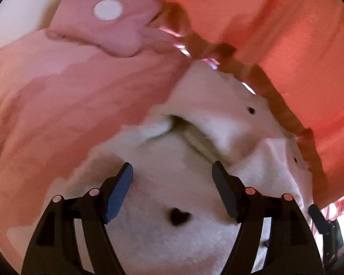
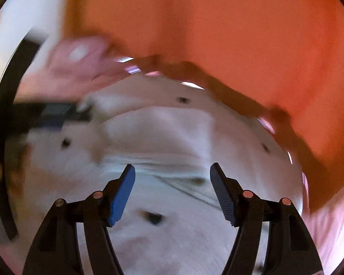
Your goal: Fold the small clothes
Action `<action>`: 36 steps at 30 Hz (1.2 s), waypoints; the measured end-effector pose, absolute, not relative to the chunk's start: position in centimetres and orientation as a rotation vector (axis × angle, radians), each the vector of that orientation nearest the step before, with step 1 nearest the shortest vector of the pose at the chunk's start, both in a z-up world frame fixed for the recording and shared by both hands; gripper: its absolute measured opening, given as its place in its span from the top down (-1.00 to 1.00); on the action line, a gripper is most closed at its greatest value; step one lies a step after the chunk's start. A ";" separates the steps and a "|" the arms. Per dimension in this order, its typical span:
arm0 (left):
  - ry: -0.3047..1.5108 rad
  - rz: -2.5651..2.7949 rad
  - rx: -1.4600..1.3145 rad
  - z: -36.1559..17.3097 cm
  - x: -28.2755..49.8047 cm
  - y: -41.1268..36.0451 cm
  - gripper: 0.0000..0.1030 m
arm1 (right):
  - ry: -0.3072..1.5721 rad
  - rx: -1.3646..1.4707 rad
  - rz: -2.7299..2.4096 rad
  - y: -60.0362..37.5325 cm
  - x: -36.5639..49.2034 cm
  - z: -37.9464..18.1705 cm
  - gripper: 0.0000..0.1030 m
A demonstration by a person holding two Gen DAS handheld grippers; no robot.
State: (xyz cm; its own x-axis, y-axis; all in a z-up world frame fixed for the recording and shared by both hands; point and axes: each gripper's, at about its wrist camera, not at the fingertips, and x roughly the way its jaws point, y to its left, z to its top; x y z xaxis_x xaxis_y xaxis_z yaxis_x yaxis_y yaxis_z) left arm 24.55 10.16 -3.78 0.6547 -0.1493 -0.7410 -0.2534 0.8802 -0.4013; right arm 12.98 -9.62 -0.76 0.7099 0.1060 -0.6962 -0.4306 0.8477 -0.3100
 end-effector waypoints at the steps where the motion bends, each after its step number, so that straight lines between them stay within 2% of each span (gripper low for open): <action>1: 0.870 0.060 -0.520 -4.0 24.3 10.9 -0.34 | 0.724 -0.569 0.346 -8.1 13.2 -1.6 -0.28; 3: 0.871 0.054 -0.528 -3.9 24.3 11.6 -0.34 | 0.732 -0.656 0.379 -6.4 14.0 -2.7 -0.23; 4: 0.873 0.055 -0.528 -3.9 24.3 11.8 -0.34 | 0.760 -0.657 0.398 -5.9 14.8 -3.1 -0.13; 5: 0.876 0.055 -0.530 -3.9 24.3 11.8 -0.34 | 0.800 -0.615 0.415 -5.9 15.8 -3.1 0.64; 6: 0.877 0.056 -0.532 -4.1 24.4 12.0 -0.34 | 0.846 -0.536 0.414 -6.6 17.0 -2.8 0.92; 7: 0.878 0.056 -0.531 -4.0 24.5 11.9 -0.34 | 0.836 -0.378 0.399 -8.6 18.0 -1.2 0.92; 11: 0.870 0.031 -0.581 -3.6 24.9 12.2 -0.34 | 0.698 0.231 0.225 -20.8 17.8 4.2 0.92; 14: 0.855 -0.031 -0.649 -2.9 25.0 12.3 -0.34 | 0.667 0.548 -0.017 -31.7 15.6 2.6 0.89; 15: 0.851 -0.065 -0.683 -2.8 25.1 12.2 -0.34 | 0.689 0.593 -0.089 -34.2 15.1 1.3 0.71; 17: 0.852 -0.122 -0.737 -2.8 25.2 11.8 -0.35 | 0.741 0.672 -0.191 -38.1 13.9 -1.8 0.67; 19: 0.861 -0.161 -0.777 -3.1 25.5 11.5 -0.35 | 0.767 0.778 -0.192 -40.2 13.4 -3.9 0.54; 21: 0.863 -0.178 -0.824 -3.6 26.1 11.5 -0.35 | 0.734 0.895 -0.141 -40.9 13.6 -4.8 0.06; 23: 0.856 -0.163 -0.841 -4.1 26.8 11.7 -0.35 | 0.718 0.922 -0.111 -40.0 14.0 -5.0 -0.19; 26: 0.853 -0.128 -0.857 -4.8 27.9 12.3 -0.35 | 0.750 0.819 -0.094 -38.1 15.7 -4.7 -0.26; 28: 0.847 -0.110 -0.885 -5.4 28.3 12.9 -0.34 | 0.770 0.739 -0.097 -36.7 16.4 -4.4 -0.27; 30: 0.841 -0.096 -0.907 -5.8 28.7 13.4 -0.21 | 0.762 0.669 -0.144 -35.7 16.9 -4.1 -0.27; 34: 0.825 -0.058 -0.887 -5.4 28.7 13.5 -0.09 | 0.662 0.611 -0.203 -35.1 15.8 -2.3 -0.22; 36: 0.829 -0.053 -0.879 -5.5 28.8 13.4 -0.09 | 0.726 0.598 -0.153 -34.4 17.0 -3.0 -0.22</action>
State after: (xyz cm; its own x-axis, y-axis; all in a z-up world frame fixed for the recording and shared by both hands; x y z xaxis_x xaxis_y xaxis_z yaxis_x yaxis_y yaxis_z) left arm 28.76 13.37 -5.52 0.6952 -0.3627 -0.6205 -0.2811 0.6574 -0.6992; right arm 16.98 -34.43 -2.96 0.7447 0.0703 -0.6636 0.3321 0.8236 0.4598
